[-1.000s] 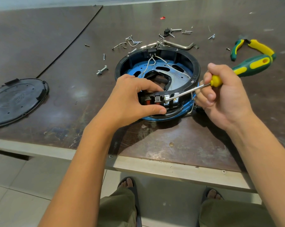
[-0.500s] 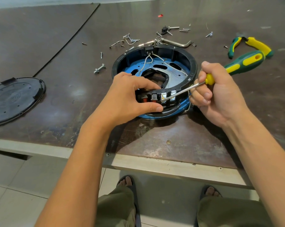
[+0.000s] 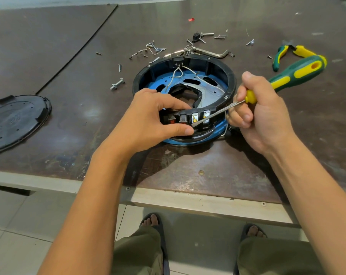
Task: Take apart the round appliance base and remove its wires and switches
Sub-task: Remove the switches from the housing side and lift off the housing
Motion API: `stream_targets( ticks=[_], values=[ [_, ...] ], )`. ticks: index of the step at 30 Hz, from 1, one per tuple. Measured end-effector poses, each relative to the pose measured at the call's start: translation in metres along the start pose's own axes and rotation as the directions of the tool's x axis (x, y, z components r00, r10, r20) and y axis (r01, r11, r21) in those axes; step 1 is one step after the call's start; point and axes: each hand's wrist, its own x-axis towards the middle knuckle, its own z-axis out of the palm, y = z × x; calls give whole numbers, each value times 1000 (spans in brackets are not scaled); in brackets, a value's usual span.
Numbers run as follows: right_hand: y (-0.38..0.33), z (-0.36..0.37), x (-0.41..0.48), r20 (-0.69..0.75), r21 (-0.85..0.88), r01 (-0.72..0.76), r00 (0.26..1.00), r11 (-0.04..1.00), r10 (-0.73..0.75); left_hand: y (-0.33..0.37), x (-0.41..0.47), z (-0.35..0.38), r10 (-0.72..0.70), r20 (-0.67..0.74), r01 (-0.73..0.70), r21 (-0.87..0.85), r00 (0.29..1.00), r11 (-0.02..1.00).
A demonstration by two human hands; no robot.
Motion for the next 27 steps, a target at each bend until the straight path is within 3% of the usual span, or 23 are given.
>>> stream_targets(
  ticks=[4, 10, 15, 18, 23, 27],
  values=[
    [1, 1, 0, 48, -20, 33, 998, 999, -32, 1, -1, 0, 6, -2, -6, -13, 1000, 1000],
    [5, 0, -3, 143, -62, 253, 960, 965, -242, 3, -1, -1, 15, -22, -16, -45, 1000, 999],
    [7, 0, -4, 167, -64, 325, 936, 943, -311, 4, -1, -2, 10, -13, -10, -40, 1000, 999],
    [7, 1, -4, 153, -64, 295, 947, 953, -283, 4, -1, -2, 16, -9, -16, -26, 1000, 1000],
    [3, 1, -1, 77, -51, 92, 993, 994, -88, 6, -1, -1, 9, -15, -10, -19, 1000, 1000],
    [1, 2, -2, 35, -23, 12, 999, 1000, -11, 8, 0, 0, -2, -27, 2, -14, 1000, 1000]
  ],
)
